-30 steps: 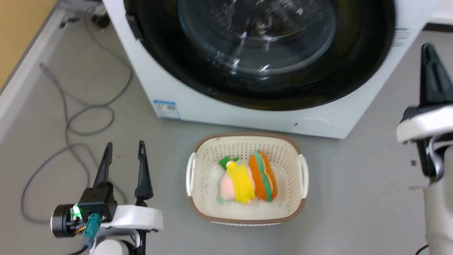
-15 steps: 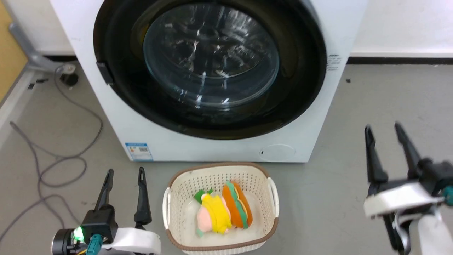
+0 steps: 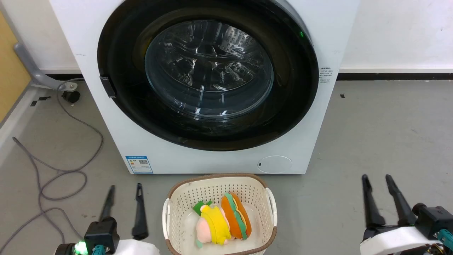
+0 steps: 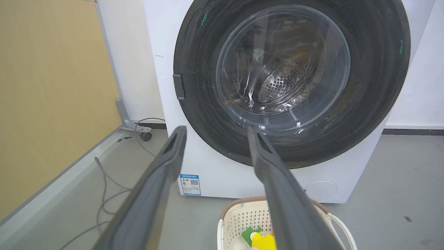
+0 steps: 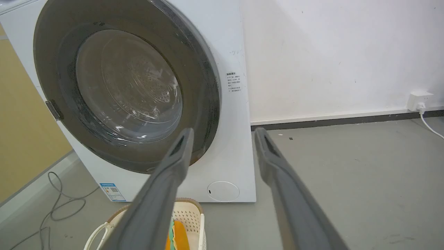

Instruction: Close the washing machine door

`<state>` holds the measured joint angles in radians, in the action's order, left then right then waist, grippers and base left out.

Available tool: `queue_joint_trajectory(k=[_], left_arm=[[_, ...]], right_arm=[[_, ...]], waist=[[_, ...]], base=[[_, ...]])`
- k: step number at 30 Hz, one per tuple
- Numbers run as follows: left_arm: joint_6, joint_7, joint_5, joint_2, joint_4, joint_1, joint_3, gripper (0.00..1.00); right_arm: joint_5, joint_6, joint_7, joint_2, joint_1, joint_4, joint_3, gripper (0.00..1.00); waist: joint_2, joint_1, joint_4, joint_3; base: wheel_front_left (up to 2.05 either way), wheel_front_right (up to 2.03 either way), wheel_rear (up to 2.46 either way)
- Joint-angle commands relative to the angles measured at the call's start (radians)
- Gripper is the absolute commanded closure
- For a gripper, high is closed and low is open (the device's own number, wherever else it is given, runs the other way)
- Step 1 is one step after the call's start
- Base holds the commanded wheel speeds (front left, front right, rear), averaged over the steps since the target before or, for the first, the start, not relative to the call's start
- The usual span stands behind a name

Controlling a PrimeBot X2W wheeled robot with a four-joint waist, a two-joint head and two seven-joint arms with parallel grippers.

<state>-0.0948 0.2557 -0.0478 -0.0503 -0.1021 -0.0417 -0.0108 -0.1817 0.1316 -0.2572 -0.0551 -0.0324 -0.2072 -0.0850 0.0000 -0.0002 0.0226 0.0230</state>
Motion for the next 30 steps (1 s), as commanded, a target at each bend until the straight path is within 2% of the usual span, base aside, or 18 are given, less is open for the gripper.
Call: queue_joint_trajectory(k=[1, 30], left_arm=[[0.001, 0.000, 0.000, 0.000, 0.000, 0.000, -0.001, 1.00], [0.021, -0.056, 0.010, 0.000, 0.022, 0.009, 0.001, 1.00]], right_arm=[[0.000, 0.000, 0.001, 0.000, 0.000, -0.001, 0.000, 1.00], [0.039, 0.000, 0.056, 0.001, 0.007, 0.044, 0.018, 1.00]], waist=[[0.0000, 0.0002, 0.000, 0.000], [0.0000, 0.0002, -0.005, -0.005]], base=[[0.00, 0.00, 0.00], [0.00, 0.00, 0.00]])
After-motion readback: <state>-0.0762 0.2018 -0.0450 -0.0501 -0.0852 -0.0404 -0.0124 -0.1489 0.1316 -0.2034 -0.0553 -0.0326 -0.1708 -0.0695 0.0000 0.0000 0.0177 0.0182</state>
